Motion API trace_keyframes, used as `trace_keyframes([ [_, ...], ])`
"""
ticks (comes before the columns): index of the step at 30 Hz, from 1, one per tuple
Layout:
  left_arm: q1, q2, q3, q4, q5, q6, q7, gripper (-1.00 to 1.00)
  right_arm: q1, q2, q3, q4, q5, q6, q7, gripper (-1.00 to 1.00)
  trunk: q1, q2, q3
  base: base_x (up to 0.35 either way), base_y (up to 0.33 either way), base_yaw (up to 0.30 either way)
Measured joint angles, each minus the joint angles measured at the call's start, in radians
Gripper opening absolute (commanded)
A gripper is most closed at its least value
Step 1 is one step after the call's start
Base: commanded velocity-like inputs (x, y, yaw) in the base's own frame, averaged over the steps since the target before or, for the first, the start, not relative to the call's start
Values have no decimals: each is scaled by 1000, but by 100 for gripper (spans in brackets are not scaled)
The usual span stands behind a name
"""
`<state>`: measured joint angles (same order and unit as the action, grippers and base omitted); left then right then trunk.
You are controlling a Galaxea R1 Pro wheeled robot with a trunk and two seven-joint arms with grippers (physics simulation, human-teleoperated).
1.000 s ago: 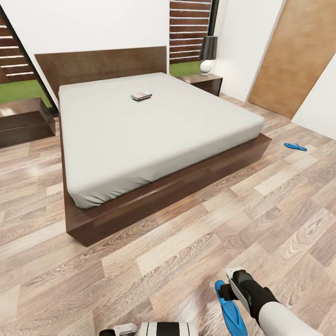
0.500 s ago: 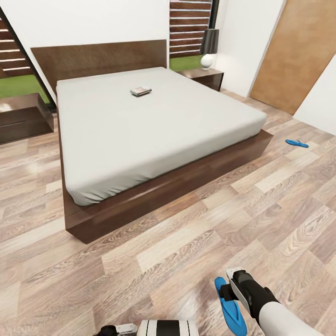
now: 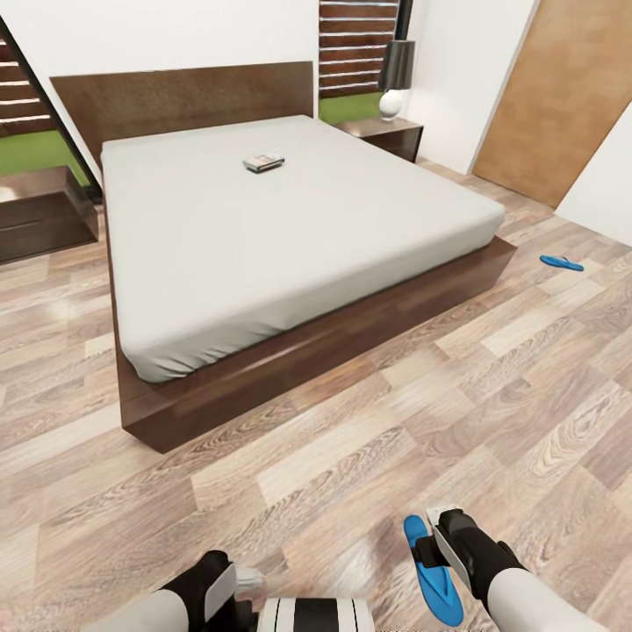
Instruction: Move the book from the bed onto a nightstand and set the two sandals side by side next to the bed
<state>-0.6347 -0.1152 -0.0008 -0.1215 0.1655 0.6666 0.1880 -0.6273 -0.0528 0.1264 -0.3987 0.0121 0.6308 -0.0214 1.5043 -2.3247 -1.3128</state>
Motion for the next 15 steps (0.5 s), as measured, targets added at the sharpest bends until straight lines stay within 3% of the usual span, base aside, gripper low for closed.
trace_keyframes([
  [8,-68,-13,2,-75,2,119,12,100,0,-5,-4,1,-1,1,0,100,0,0,-13,0,0,0],
  [15,-95,-28,2,-142,3,205,33,100,0,-8,-4,1,-1,1,0,100,0,0,-24,0,0,0],
])
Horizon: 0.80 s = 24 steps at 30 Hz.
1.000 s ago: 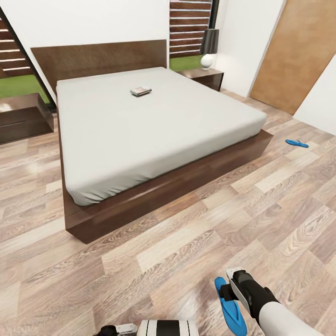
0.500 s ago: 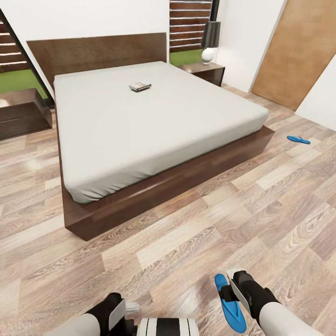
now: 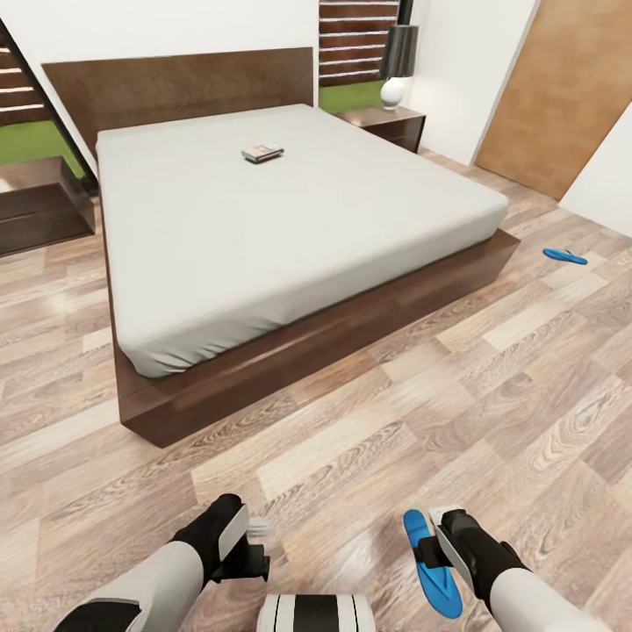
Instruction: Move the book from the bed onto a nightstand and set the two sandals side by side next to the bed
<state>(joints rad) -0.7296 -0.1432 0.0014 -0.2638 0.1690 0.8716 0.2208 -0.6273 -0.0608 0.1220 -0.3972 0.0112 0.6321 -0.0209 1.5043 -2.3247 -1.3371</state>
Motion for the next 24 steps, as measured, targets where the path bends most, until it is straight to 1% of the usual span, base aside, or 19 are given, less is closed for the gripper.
trace_keyframes([
  [1,0,0,0,0,0,1,0,100,0,0,0,0,0,0,0,100,0,0,-2,0,0,0],
  [4,-8,-9,0,-48,2,54,9,100,0,-1,1,-1,1,0,0,100,0,0,-6,0,0,0],
  [5,-8,-9,0,-48,2,54,9,100,0,-1,1,-1,1,0,0,100,0,0,-8,0,0,0],
  [7,-12,-14,0,-82,13,91,12,100,0,-1,2,-3,3,0,1,100,0,0,-11,0,0,0],
  [8,-12,-14,0,-83,12,92,12,100,0,-1,2,-3,3,0,1,100,0,0,-13,0,0,0],
  [10,-14,-17,0,-115,36,127,14,100,0,-1,5,-4,3,0,1,100,0,0,-16,0,0,0],
  [11,-14,-17,0,-116,35,127,14,100,0,-1,5,-4,3,0,1,100,0,0,-18,0,0,0],
  [13,-15,-20,0,-144,69,151,18,100,0,-1,9,-5,4,0,2,100,0,0,-21,0,0,0],
  [14,-15,-20,0,-145,69,151,18,100,0,-1,9,-5,4,0,2,100,0,0,-23,0,0,0],
  [17,-16,-22,0,-172,122,171,44,100,0,-1,16,-5,3,-1,2,100,0,0,-28,0,0,0],
  [18,-16,-22,0,-172,122,172,44,100,0,-1,16,-5,3,-1,2,100,0,0,-29,0,0,0],
  [20,-17,-23,1,-183,154,173,78,100,0,-2,19,-4,3,-1,2,100,0,0,-32,0,0,0],
  [21,-17,-23,1,-183,155,173,78,100,0,-2,19,-4,3,-1,2,100,0,0,-34,0,0,0],
  [23,-16,-24,1,-190,185,173,119,100,1,-6,21,-4,3,-1,2,100,0,0,-37,0,0,0],
  [24,-16,-24,1,-190,186,173,119,100,1,-7,21,-4,3,-1,2,100,0,0,-39,0,0,0],
])
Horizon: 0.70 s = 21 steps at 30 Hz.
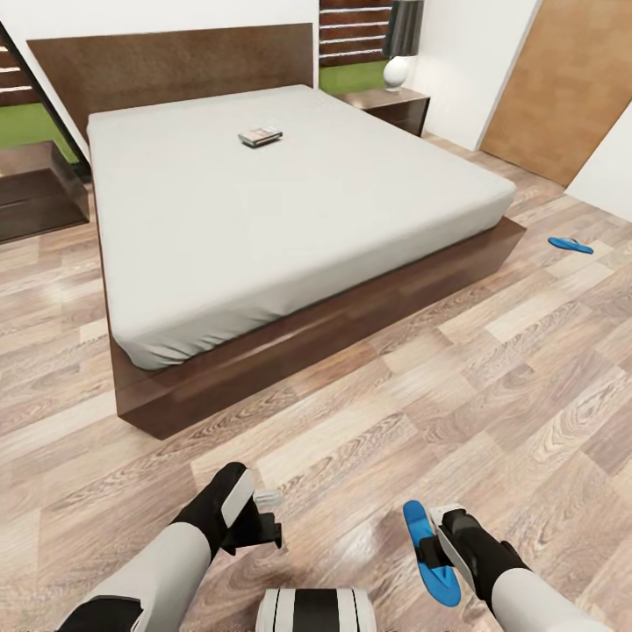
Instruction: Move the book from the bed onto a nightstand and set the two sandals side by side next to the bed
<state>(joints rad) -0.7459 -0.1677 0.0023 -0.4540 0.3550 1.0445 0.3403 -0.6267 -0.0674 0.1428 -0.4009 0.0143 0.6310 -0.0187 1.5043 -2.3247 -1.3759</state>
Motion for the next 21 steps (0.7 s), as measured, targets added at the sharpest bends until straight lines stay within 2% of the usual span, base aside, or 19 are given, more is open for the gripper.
trace_keyframes([
  [2,0,-1,0,-5,35,0,41,100,0,-5,2,0,0,0,0,100,0,0,-3,0,0,0],
  [3,0,-1,0,-5,35,0,42,100,0,-5,2,0,0,0,0,100,0,0,-5,0,0,0],
  [6,0,-2,0,-13,98,0,88,100,1,-12,3,-2,1,0,0,100,0,0,-10,0,0,0],
  [7,0,-2,0,-13,98,0,88,100,1,-12,3,-2,1,0,0,100,0,0,-11,0,0,0],
  [9,0,-3,0,-25,138,0,106,100,1,-18,3,-3,1,1,0,100,0,0,-15,0,0,0],
  [10,0,-3,0,-25,138,0,107,100,1,-19,3,-3,1,1,0,100,0,0,-16,0,0,0],
  [12,0,-3,-1,-38,166,0,121,100,1,-24,3,-3,1,1,0,100,0,0,-19,0,0,0],
  [16,0,-4,-2,-55,191,0,151,100,1,-29,4,-3,-1,2,0,100,0,0,-26,0,0,0],
  [21,-1,-5,-2,-67,205,1,208,100,1,-31,5,-2,-2,2,-2,100,0,0,-34,0,0,0],
])
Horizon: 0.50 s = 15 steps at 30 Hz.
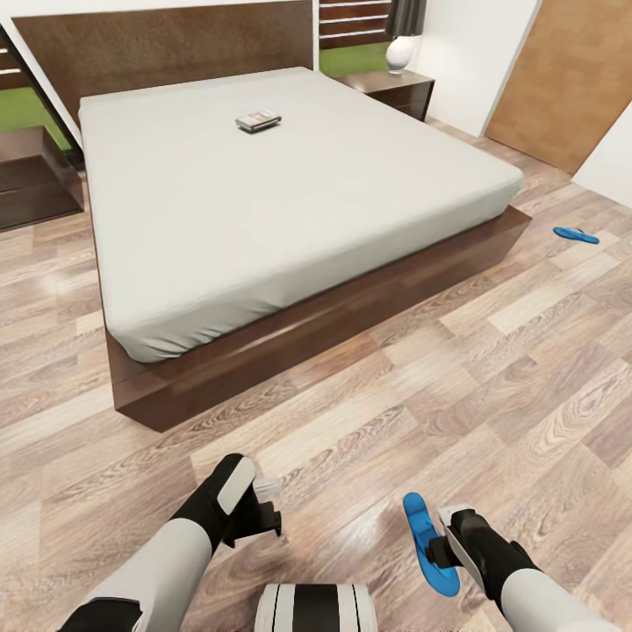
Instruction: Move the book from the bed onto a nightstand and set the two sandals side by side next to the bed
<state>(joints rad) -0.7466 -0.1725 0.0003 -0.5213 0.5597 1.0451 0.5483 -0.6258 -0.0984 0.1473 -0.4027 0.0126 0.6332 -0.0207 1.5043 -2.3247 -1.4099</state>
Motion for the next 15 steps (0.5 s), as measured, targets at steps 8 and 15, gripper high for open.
trace_keyframes([
  [8,0,-2,0,-9,11,0,121,100,0,-6,0,1,1,0,0,100,0,0,-13,0,0,0],
  [15,0,-2,0,-12,14,0,160,100,0,-10,-1,-2,2,1,-1,100,0,0,-24,0,0,0],
])
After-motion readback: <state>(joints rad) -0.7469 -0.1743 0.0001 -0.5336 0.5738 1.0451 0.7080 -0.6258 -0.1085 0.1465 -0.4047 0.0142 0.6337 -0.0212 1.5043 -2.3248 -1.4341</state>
